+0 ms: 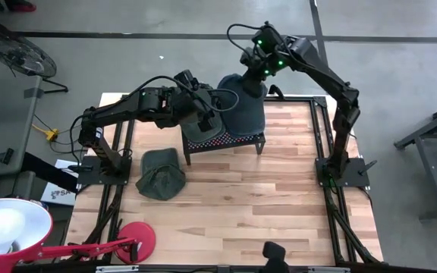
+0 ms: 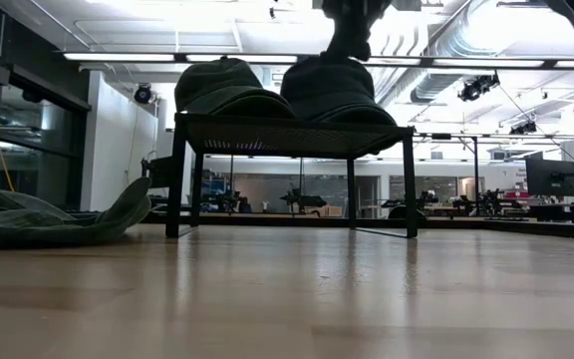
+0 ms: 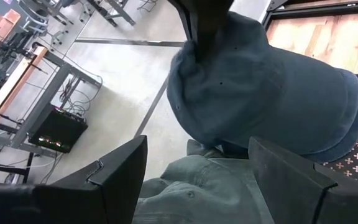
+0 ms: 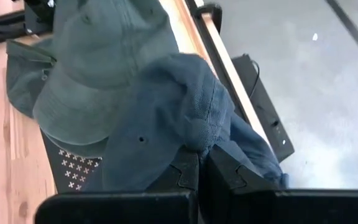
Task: Pick & Place hat
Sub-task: Stack the dark blue cap on top of the dark blue cap on the shelf
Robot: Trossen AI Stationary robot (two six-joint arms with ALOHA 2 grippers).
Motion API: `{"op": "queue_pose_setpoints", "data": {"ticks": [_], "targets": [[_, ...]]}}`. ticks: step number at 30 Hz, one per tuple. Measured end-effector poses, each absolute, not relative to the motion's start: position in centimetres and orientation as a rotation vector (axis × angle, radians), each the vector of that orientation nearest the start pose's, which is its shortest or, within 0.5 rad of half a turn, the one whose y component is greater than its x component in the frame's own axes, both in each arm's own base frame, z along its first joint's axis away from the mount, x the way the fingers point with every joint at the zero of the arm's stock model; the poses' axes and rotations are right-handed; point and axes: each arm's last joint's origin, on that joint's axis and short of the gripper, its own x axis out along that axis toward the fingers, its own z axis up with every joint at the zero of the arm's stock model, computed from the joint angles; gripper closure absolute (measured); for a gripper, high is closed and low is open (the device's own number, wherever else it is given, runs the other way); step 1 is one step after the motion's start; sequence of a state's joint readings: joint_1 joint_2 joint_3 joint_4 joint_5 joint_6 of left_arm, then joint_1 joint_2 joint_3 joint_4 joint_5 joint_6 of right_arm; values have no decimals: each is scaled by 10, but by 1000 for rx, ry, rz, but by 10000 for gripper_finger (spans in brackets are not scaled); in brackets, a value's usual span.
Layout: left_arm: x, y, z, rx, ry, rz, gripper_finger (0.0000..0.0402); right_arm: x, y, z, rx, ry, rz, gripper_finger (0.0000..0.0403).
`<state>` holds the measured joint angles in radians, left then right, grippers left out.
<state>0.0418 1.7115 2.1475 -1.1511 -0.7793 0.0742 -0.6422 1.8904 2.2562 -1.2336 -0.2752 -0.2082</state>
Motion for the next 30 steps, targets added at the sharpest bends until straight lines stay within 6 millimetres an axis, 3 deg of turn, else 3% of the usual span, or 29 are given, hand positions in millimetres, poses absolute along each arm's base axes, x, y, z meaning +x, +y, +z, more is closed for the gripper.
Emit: {"op": "queue_pose_setpoints", "data": {"ticks": [10, 19, 24, 30], "targets": [[319, 34, 465, 333, 714, 765, 127, 309, -220, 409, 274, 876, -262, 403], [320, 34, 465, 332, 711, 765, 127, 308, -219, 407, 315, 885, -263, 399], [320, 34, 465, 332, 711, 765, 127, 306, -217, 410, 308, 878, -266, 369], [320, 34, 465, 331, 711, 765, 127, 303, -214, 418, 296, 843, -260, 301]]}}
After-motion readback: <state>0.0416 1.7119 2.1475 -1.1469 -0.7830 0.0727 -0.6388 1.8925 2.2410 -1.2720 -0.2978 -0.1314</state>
